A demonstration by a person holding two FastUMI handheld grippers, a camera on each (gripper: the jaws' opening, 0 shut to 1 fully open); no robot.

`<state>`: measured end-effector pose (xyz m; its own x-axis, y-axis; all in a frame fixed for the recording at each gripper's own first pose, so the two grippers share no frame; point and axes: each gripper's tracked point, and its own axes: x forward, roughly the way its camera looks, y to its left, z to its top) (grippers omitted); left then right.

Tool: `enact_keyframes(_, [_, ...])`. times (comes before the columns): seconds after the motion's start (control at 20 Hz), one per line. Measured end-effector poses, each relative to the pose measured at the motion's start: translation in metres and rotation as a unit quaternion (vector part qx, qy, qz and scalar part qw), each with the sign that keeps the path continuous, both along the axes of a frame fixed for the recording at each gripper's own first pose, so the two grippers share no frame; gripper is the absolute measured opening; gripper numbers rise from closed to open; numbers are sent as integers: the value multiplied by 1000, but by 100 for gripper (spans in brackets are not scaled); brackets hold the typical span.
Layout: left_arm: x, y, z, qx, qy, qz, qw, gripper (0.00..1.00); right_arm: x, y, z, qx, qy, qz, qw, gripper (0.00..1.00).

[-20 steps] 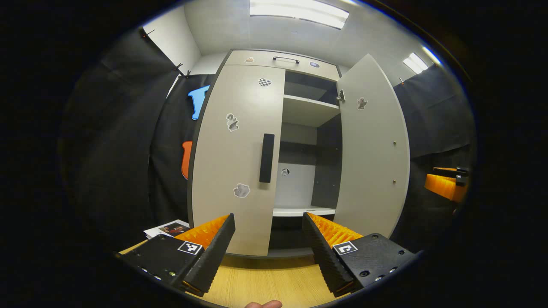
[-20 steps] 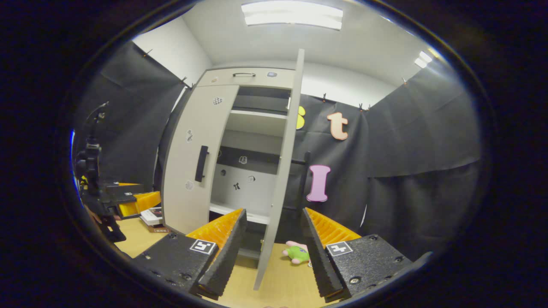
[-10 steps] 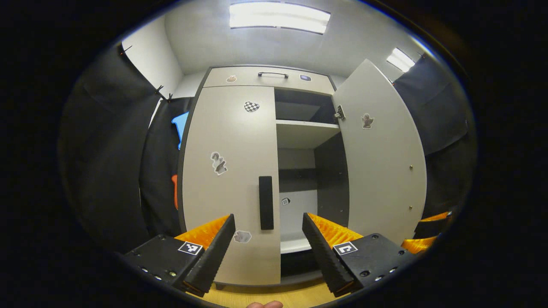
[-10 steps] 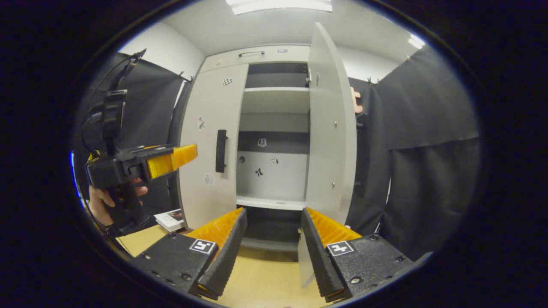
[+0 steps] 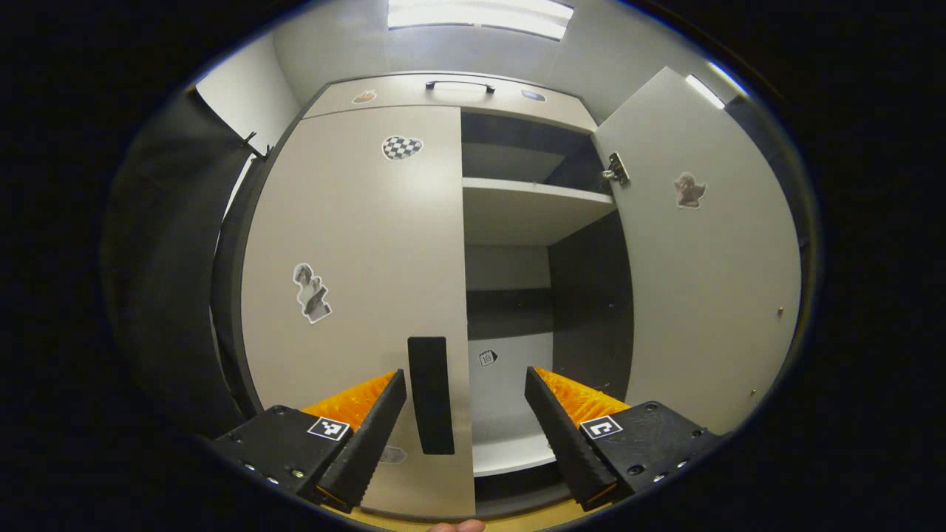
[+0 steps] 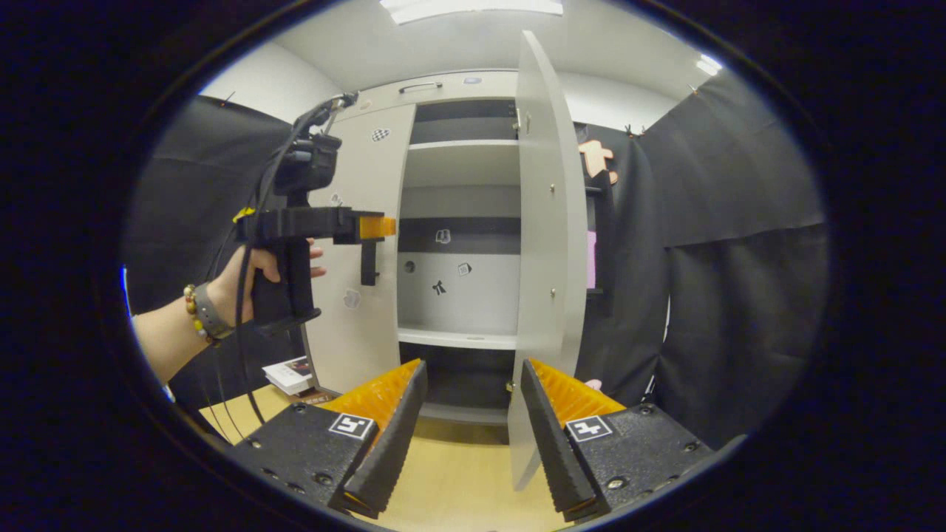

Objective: Open the right door of the double-door shoe cabinet with the right hand, and open the left door with the left hand.

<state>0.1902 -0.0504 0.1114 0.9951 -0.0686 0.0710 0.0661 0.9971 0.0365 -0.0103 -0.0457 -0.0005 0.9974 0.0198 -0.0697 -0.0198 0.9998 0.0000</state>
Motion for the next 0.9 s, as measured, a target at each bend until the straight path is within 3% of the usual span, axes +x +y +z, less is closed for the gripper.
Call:
enact_keyframes(0.2, [27, 7, -30, -4, 43, 17, 999, 98, 4, -18, -7, 2, 8, -18, 1000, 84])
enact_keyframes(0.25, [31, 7, -32, -8, 43, 18, 999, 98, 5, -21, -9, 4, 11, -21, 1000, 80])
enact_keyframes(0.35, [39, 11, -37, -10, 47, 25, 999, 98, 8, -25, -11, 12, 16, -22, 1000, 84])
enact_keyframes(0.45, [43, 17, -36, -15, 41, 36, 998, 98, 12, -26, -11, 18, 17, -23, 999, 80])
enact_keyframes(0.55, [40, 17, -36, -21, 39, 38, 998, 93, 14, -27, -11, 17, 15, -25, 999, 80])
enact_keyframes(0.9, [42, 19, -37, -9, 42, 46, 998, 91, 14, -27, -12, 12, 13, -22, 1000, 80])
